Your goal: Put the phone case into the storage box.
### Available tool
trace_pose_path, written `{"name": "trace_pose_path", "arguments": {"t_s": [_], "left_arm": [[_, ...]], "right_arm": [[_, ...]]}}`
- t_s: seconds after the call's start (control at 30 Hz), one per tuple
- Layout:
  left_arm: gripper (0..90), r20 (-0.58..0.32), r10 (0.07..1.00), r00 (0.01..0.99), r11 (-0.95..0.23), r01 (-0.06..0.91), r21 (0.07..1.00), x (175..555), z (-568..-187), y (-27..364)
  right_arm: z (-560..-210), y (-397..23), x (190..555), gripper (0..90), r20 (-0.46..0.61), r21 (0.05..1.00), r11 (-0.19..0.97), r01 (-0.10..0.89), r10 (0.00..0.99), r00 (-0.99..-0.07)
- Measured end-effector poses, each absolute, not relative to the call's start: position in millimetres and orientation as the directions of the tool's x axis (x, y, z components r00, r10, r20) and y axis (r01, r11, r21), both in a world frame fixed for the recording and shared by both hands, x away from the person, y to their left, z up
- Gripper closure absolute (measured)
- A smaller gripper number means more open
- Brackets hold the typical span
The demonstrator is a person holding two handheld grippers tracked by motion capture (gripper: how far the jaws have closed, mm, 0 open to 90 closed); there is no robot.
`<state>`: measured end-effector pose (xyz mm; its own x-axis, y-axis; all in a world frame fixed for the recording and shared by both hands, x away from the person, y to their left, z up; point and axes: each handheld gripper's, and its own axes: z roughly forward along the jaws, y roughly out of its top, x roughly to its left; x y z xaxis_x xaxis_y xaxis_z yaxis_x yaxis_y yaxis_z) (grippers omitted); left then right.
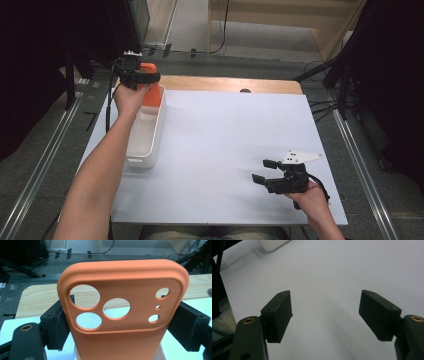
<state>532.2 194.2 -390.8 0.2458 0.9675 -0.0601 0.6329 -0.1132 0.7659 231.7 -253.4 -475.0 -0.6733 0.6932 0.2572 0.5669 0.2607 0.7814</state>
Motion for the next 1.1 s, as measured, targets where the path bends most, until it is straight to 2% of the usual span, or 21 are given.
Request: {"name": "trace_pose_path", "arguments": {"t_s": [1.1], "left_arm": [[14.3,-0.040,0.970,0.240,-0.138,0.678,0.722,540.4,-411.5,185.7]], "right_arm": [[-475.3,-252.6,232.2,25.5,0.262,0.779,0.259,0.570,0.692,-0.673]]}}
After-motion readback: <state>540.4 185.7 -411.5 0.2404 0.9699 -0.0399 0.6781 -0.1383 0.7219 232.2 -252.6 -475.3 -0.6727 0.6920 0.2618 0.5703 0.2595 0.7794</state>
